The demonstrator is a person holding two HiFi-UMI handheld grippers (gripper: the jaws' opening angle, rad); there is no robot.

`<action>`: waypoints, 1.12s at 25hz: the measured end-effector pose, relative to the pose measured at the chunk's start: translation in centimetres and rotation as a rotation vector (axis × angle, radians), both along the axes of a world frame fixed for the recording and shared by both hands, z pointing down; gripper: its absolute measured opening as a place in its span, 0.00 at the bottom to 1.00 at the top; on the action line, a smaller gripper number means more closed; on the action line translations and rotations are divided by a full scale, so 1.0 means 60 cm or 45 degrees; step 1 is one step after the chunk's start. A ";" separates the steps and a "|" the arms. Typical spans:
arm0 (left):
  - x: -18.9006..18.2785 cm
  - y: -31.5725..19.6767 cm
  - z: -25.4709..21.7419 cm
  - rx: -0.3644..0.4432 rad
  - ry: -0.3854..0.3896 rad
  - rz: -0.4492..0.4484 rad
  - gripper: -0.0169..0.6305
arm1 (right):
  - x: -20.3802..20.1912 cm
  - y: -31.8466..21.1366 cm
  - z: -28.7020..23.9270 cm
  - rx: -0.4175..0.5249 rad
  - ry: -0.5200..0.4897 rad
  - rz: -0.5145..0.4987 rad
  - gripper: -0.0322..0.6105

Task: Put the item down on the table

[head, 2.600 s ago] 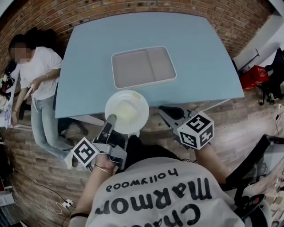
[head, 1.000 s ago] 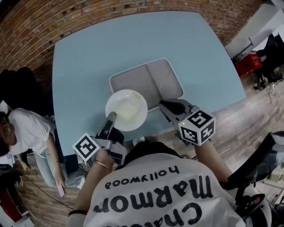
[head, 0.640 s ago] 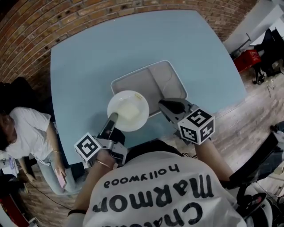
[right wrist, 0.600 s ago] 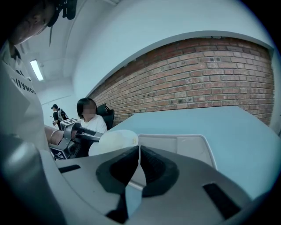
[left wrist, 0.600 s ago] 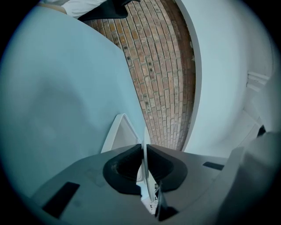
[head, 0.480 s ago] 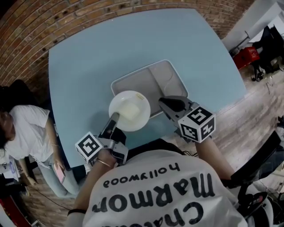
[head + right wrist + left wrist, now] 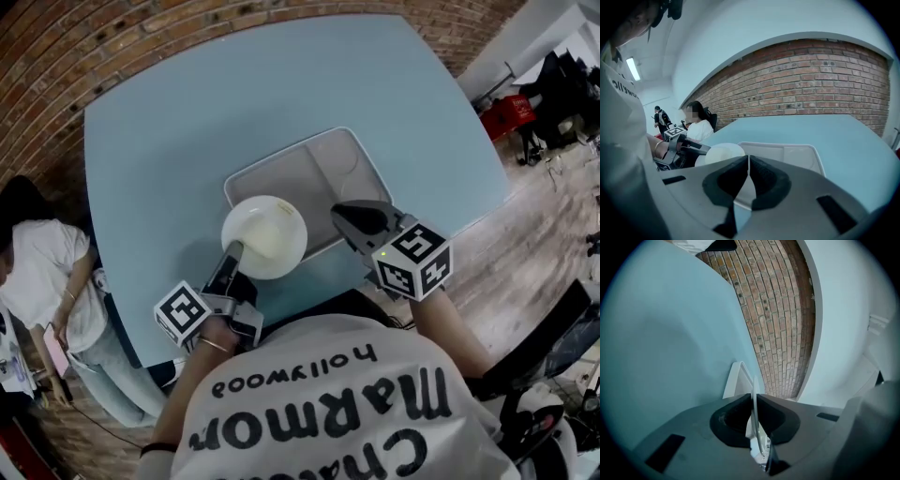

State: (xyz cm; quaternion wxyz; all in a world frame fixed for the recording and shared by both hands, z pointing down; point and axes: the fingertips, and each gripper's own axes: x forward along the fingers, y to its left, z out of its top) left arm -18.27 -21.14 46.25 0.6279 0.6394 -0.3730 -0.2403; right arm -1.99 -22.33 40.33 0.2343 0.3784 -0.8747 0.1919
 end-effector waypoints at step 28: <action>0.113 -0.033 0.044 -0.171 -0.171 -0.113 0.06 | 0.088 -0.090 0.030 -0.088 -0.082 -0.166 0.08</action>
